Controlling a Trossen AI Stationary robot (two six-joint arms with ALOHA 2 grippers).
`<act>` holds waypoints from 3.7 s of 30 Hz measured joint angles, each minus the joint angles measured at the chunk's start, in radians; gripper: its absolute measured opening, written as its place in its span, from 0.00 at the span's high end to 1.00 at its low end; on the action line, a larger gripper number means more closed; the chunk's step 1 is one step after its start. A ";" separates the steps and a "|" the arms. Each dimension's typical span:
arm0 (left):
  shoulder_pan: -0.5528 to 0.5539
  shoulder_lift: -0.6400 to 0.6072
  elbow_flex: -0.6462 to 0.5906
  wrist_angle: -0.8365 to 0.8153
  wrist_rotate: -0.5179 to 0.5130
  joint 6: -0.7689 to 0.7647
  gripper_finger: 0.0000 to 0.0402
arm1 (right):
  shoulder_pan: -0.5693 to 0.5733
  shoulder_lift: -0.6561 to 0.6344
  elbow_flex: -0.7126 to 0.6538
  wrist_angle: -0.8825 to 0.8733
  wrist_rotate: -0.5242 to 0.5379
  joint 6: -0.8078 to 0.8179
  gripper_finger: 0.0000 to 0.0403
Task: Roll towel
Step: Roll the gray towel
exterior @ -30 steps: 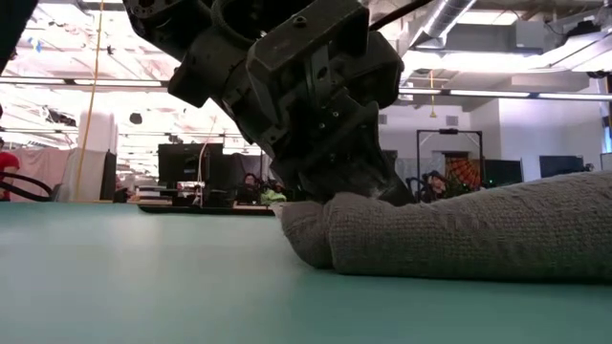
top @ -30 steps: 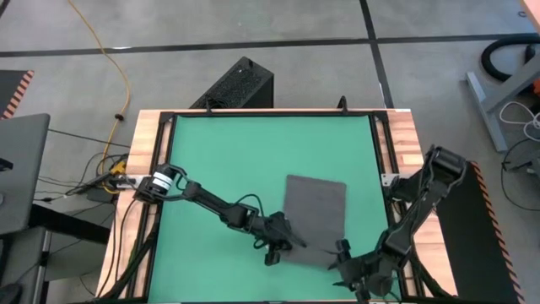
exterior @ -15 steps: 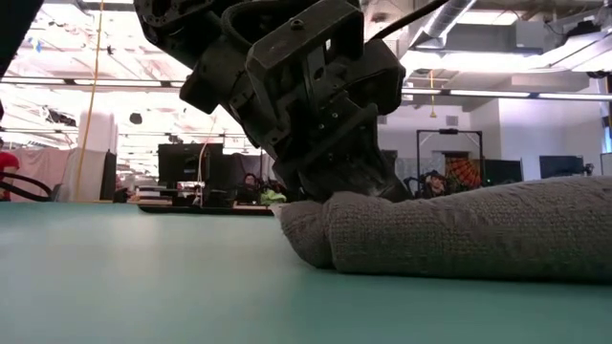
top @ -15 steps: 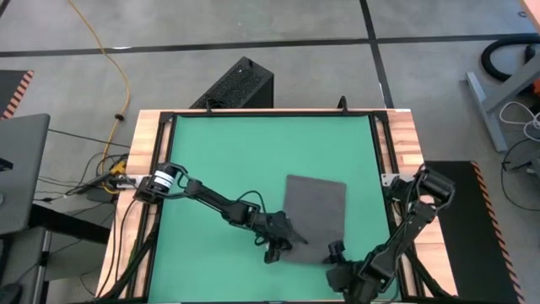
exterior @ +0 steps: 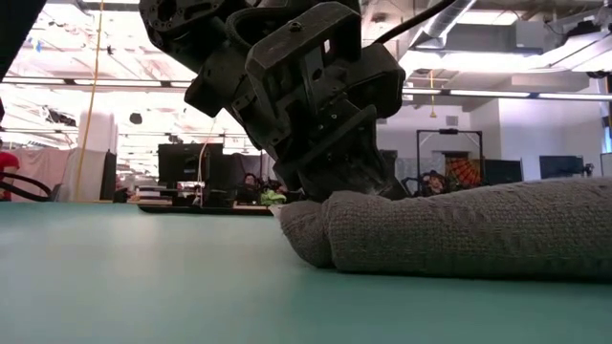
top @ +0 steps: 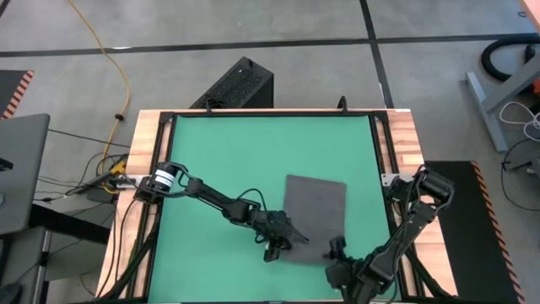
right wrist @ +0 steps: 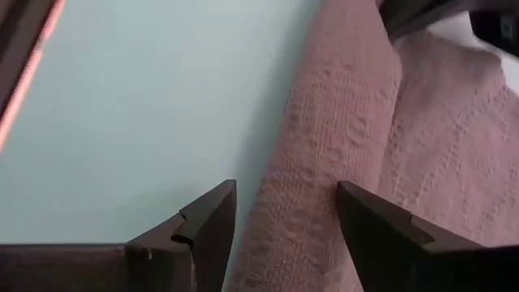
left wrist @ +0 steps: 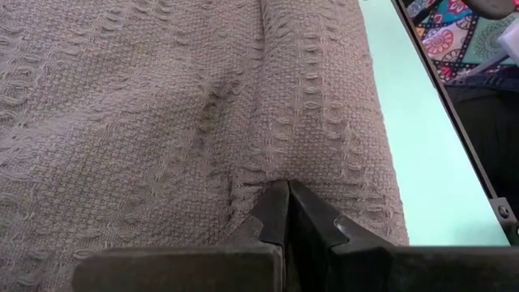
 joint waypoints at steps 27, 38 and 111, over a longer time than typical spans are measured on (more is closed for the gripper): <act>0.012 0.001 0.000 -0.004 0.253 -0.072 1.00 | 0.008 -0.190 -0.240 0.192 -0.260 0.482 0.92; -0.031 -0.022 -0.003 -0.022 0.258 -0.105 1.00 | 0.007 -0.351 -0.692 0.816 -0.297 0.863 0.92; 0.001 0.088 0.152 -0.098 0.022 0.116 1.00 | -0.230 -0.387 -0.704 0.873 -0.665 0.635 0.62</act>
